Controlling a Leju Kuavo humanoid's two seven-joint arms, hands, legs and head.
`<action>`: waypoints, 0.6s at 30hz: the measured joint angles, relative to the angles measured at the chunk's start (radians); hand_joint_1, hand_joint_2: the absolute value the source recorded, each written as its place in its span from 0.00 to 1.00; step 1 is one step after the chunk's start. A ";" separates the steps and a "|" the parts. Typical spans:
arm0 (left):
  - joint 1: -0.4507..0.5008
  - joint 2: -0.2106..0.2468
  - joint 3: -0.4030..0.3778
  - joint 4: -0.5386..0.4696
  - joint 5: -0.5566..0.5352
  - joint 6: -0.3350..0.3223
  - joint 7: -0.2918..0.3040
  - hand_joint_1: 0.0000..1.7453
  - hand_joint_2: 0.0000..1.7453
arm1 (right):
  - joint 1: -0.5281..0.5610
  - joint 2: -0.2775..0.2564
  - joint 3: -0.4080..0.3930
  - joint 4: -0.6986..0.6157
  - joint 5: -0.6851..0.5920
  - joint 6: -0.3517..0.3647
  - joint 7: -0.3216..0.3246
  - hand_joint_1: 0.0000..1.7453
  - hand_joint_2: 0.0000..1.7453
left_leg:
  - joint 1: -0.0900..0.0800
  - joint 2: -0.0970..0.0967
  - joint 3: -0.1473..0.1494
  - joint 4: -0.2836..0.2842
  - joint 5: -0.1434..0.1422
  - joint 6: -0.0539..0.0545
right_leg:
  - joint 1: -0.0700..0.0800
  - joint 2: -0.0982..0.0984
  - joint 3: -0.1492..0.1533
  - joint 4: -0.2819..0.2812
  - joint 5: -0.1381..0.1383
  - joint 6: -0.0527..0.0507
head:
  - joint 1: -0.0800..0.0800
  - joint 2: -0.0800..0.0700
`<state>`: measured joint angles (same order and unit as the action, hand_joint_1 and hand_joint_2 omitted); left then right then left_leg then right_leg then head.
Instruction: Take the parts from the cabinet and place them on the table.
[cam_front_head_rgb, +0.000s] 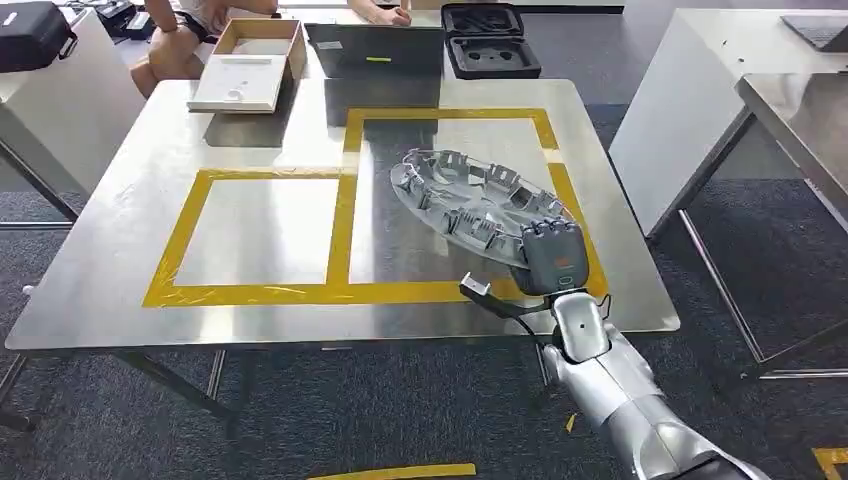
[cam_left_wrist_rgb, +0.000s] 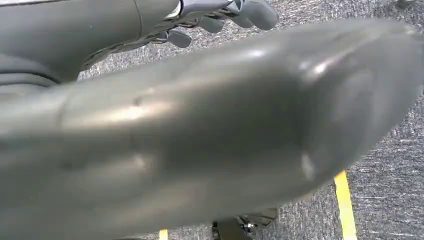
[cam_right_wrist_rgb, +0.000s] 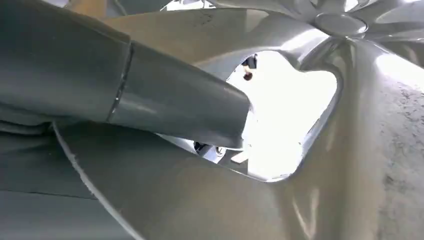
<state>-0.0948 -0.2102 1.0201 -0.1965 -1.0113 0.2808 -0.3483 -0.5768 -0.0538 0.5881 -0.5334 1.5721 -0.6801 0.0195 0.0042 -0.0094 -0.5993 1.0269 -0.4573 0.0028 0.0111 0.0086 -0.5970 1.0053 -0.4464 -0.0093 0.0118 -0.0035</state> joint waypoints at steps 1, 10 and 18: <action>-0.001 0.000 0.000 0.000 0.002 0.000 0.000 0.00 1.00 | -0.008 0.000 0.018 0.013 0.000 -0.009 -0.002 0.00 0.00 | 0.000 0.001 0.000 0.000 0.000 0.000 | 0.000 0.001 0.000 0.000 0.000 0.001 | 0.000 0.000; -0.004 0.000 0.000 0.000 0.019 0.050 0.038 0.00 0.00 | -0.059 0.017 0.168 0.102 -0.003 -0.021 -0.046 0.00 0.00 | 0.004 0.002 0.001 -0.003 0.002 -0.003 | 0.001 0.001 -0.001 0.001 0.000 0.002 | 0.000 0.000; 0.008 0.000 0.003 0.002 0.027 0.029 0.082 0.00 0.00 | -0.056 0.023 0.173 0.124 -0.002 -0.021 -0.023 0.00 0.00 | 0.004 0.002 0.001 -0.004 0.002 -0.004 | 0.001 0.001 -0.003 0.002 -0.001 0.001 | 0.000 0.000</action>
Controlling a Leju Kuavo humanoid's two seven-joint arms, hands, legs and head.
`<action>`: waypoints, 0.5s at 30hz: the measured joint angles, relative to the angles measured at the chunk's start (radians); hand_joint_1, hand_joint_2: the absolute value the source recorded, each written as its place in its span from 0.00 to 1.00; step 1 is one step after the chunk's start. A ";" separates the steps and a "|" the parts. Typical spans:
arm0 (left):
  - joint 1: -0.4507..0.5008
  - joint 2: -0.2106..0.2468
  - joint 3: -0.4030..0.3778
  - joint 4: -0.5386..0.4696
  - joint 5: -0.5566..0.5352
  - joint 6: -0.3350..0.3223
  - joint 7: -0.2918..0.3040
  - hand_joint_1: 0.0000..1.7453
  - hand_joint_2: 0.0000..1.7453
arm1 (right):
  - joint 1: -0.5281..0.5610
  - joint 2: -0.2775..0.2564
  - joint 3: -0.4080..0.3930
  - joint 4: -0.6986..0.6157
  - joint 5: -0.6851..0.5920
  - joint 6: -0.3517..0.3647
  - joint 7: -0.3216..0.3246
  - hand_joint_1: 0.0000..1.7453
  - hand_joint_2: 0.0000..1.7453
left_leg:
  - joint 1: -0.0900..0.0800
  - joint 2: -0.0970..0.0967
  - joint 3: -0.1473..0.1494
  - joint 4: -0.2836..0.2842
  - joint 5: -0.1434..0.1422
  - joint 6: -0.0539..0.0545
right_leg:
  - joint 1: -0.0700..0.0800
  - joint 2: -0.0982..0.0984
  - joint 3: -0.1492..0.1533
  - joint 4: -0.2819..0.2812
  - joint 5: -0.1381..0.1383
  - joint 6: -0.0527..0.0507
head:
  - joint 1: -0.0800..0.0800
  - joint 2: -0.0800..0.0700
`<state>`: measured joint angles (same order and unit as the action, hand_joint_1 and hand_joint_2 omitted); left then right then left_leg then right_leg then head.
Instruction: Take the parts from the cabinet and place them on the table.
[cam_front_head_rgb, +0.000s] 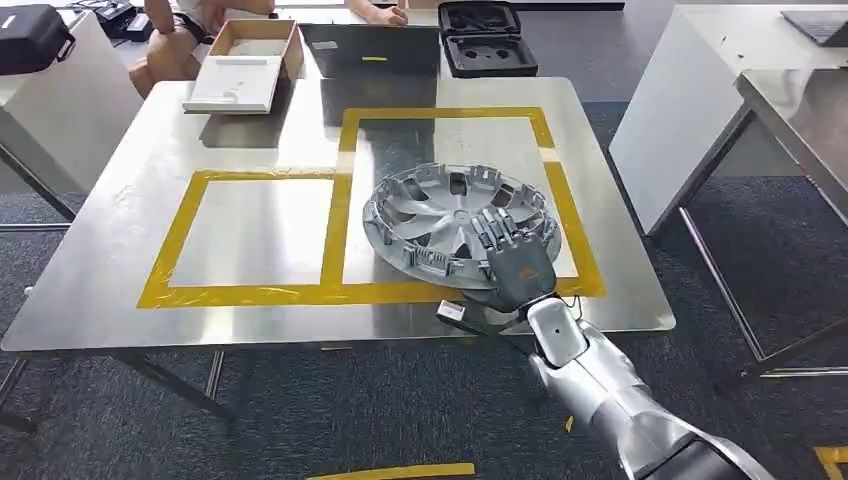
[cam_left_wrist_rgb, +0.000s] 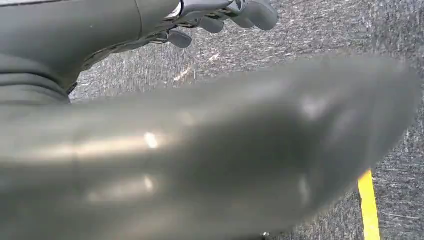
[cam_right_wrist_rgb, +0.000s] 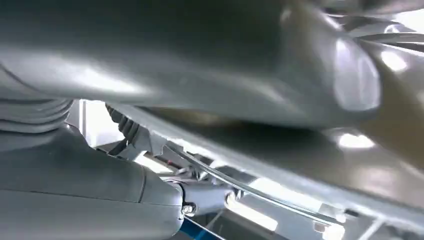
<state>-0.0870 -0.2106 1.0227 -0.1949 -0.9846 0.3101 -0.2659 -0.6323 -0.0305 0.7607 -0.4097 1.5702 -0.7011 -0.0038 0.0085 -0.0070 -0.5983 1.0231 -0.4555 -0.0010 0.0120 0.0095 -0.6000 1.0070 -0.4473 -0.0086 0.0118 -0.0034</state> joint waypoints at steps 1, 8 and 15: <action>0.000 0.000 0.000 0.000 -0.003 -0.001 0.000 0.00 0.00 | 0.004 -0.002 0.000 0.000 0.000 0.000 0.006 0.00 0.00 | 0.000 0.000 0.000 0.000 0.000 0.000 | 0.000 0.000 0.000 0.000 0.000 0.000 | 0.000 0.000; -0.004 0.003 0.000 0.000 -0.015 -0.017 -0.010 0.00 0.00 | 0.025 -0.012 -0.024 -0.028 0.000 0.000 0.001 0.00 0.00 | 0.000 0.000 0.000 0.000 0.000 0.000 | 0.000 0.000 0.000 0.000 0.000 0.000 | 0.000 0.000; -0.029 0.007 -0.002 -0.002 -0.025 -0.028 -0.024 0.00 0.00 | 0.042 -0.013 -0.087 -0.081 -0.018 0.000 -0.063 0.00 0.00 | 0.000 0.000 0.000 0.000 0.000 0.000 | 0.000 0.000 0.000 0.000 0.000 0.000 | 0.000 0.000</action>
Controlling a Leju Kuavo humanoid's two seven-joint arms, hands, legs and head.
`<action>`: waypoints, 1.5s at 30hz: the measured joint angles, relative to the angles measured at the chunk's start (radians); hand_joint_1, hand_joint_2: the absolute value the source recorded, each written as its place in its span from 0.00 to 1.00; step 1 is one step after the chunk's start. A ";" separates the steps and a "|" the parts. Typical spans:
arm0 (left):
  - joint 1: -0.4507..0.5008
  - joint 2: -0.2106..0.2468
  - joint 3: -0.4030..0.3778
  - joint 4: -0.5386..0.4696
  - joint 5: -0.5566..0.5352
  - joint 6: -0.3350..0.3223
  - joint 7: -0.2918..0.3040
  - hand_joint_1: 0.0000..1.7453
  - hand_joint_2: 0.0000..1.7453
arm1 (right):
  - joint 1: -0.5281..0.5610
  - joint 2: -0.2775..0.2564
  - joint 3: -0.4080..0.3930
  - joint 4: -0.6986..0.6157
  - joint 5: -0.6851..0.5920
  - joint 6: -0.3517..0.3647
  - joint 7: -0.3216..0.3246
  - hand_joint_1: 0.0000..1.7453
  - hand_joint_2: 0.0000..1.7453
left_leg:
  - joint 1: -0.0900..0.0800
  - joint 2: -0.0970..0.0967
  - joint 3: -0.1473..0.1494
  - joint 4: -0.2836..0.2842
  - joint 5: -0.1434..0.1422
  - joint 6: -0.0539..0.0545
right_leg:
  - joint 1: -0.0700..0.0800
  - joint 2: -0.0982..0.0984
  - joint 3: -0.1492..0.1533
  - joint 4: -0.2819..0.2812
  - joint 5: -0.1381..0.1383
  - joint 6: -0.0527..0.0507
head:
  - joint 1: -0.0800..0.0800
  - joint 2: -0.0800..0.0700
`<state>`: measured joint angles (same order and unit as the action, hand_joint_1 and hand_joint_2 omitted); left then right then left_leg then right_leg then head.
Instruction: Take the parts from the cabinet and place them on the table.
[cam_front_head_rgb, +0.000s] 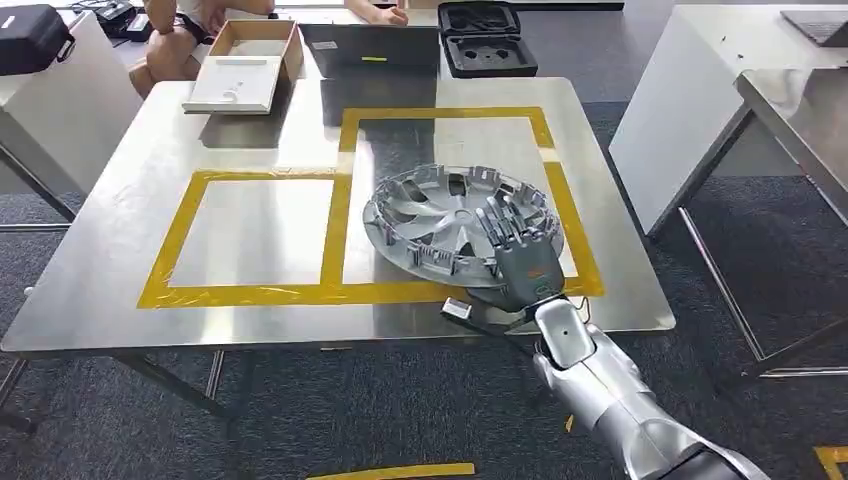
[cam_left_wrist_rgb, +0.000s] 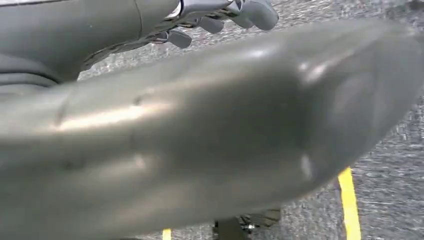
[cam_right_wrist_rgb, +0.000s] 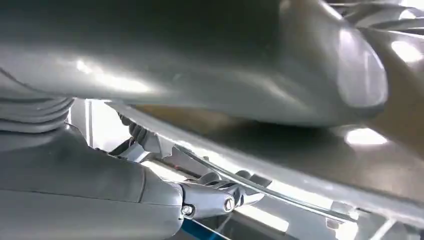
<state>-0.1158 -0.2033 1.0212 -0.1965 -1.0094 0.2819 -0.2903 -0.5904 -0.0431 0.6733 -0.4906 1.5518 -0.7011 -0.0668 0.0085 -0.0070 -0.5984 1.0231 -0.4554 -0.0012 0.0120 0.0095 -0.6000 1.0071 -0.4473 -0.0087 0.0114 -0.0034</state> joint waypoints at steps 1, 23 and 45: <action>-0.003 0.000 0.000 0.000 -0.001 -0.001 0.000 0.00 0.00 | 0.008 0.000 -0.017 -0.019 -0.007 0.000 -0.020 0.00 0.00 | 0.000 0.000 0.000 0.000 0.000 0.000 | 0.000 0.000 0.000 0.000 0.000 0.000 | 0.000 0.000; 0.021 0.004 -0.001 0.000 -0.015 0.011 0.008 0.00 0.00 | 0.128 0.076 -0.271 -0.435 -1.047 0.026 -0.632 0.00 0.00 | 0.000 0.000 0.001 -0.001 0.001 -0.003 | 0.000 0.000 0.000 0.001 -0.001 -0.002 | 0.000 0.000; 0.018 0.009 -0.005 0.000 0.009 0.008 -0.039 0.00 0.00 | 0.167 0.059 -0.246 -0.496 -1.043 0.031 -0.632 0.00 0.00 | -0.009 0.000 0.000 0.004 0.001 0.008 | -0.006 0.000 0.001 0.000 0.005 0.009 | 0.000 0.000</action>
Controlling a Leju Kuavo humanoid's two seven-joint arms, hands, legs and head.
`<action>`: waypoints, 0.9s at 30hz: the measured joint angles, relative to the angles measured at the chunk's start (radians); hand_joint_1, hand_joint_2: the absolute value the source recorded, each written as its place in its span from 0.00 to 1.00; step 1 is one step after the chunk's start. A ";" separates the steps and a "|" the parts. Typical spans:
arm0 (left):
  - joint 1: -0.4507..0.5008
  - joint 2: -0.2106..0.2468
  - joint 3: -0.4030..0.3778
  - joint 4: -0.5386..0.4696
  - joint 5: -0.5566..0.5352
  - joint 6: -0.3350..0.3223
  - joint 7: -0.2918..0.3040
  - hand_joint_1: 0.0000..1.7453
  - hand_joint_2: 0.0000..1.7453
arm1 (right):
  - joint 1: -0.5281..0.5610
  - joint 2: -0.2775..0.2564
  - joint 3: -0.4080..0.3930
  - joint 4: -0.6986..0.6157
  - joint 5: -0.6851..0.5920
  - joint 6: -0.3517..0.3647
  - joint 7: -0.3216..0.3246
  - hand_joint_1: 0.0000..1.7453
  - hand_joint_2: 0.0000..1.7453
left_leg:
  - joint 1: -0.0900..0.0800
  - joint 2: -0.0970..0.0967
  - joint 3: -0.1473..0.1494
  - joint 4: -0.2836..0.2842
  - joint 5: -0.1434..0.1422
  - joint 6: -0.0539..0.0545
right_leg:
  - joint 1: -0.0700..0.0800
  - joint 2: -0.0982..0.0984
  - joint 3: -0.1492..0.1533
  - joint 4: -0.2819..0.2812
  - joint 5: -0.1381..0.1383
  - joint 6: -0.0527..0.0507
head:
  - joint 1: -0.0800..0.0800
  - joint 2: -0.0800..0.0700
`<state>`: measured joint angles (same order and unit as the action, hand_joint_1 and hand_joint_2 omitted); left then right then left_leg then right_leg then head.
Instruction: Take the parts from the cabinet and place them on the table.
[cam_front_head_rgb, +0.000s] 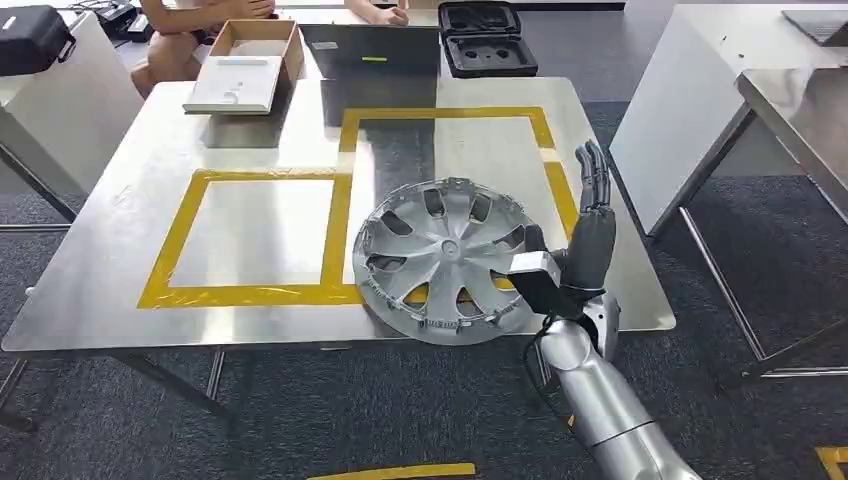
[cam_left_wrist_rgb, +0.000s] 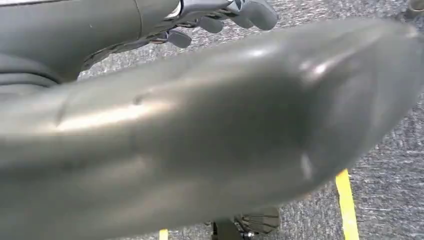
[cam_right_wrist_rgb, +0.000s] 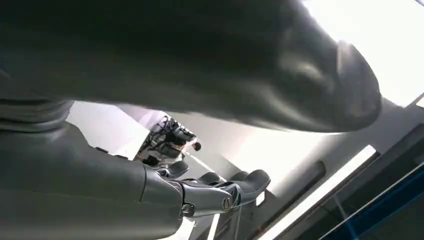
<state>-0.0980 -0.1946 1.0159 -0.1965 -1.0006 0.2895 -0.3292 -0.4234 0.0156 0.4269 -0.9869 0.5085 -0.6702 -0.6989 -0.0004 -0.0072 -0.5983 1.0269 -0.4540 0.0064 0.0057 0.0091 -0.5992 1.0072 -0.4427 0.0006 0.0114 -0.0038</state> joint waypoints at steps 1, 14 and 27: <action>0.000 0.000 0.000 0.000 0.000 0.000 0.000 0.00 0.00 | 0.000 0.000 0.000 -0.002 0.003 0.000 0.000 0.00 0.00 | -0.002 -0.001 0.000 -0.001 0.002 0.002 | -0.002 0.000 0.001 -0.001 0.002 0.002 | 0.000 0.000; 0.005 -0.003 0.000 0.001 0.002 -0.012 0.003 0.00 0.00 | 0.010 0.000 0.001 -0.014 0.000 0.005 -0.001 0.00 0.00 | 0.032 0.009 -0.040 -0.002 0.046 -0.031 | -0.027 0.007 0.057 0.027 -0.056 0.038 | 0.016 0.000; 0.005 0.002 0.002 0.001 0.000 -0.024 0.012 0.00 0.00 | 0.013 0.003 0.003 -0.016 -0.007 0.013 0.000 0.00 0.00 | 0.019 0.006 0.035 0.103 -0.063 -0.039 | -0.009 0.000 -0.052 0.021 0.028 -0.025 | 0.010 0.000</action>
<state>-0.0925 -0.1923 1.0178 -0.1957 -1.0010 0.2659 -0.3170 -0.4106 0.0183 0.4299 -1.0025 0.5017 -0.6569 -0.6989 0.0185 -0.0007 -0.5636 1.1300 -0.5172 -0.0330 -0.0030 0.0091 -0.6512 1.0281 -0.4150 -0.0239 0.0217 -0.0034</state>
